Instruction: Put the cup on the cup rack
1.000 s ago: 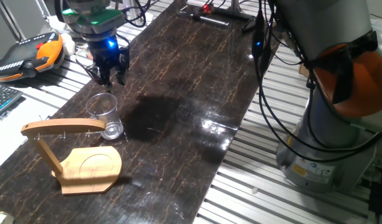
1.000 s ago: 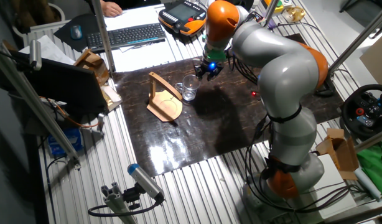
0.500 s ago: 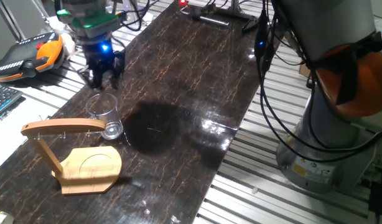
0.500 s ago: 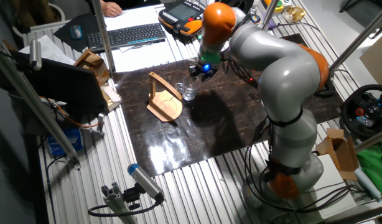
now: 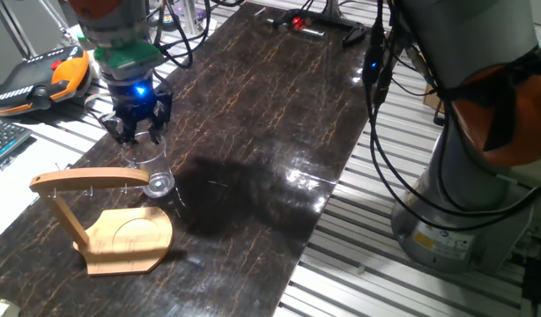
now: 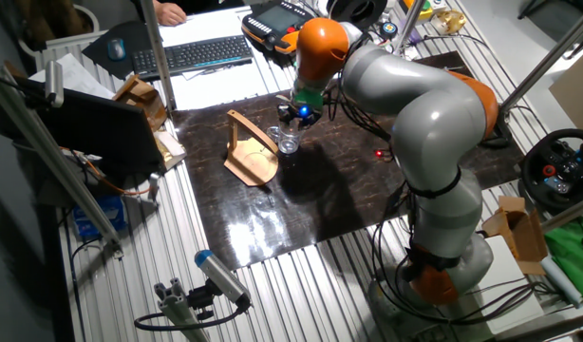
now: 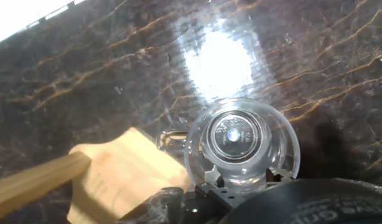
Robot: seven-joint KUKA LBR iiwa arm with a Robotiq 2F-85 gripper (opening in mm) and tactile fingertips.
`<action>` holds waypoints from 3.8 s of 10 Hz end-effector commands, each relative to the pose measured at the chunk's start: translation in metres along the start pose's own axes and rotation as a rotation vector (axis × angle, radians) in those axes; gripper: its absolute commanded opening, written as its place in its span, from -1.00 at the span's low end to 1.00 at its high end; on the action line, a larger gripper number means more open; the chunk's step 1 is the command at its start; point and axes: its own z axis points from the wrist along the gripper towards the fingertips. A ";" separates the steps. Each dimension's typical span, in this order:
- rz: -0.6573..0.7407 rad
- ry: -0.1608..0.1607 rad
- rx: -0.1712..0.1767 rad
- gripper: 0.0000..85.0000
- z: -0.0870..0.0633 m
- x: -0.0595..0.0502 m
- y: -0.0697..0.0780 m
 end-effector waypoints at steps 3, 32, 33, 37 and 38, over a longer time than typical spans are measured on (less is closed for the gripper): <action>-0.040 -0.004 0.016 0.00 0.003 -0.009 -0.006; -0.416 -0.010 0.039 -0.45 0.016 -0.042 -0.165; -0.410 0.001 0.031 -0.47 0.010 -0.040 -0.160; -0.418 0.011 0.039 -0.49 -0.001 -0.035 -0.153; -0.418 0.015 0.040 -0.49 -0.002 -0.034 -0.154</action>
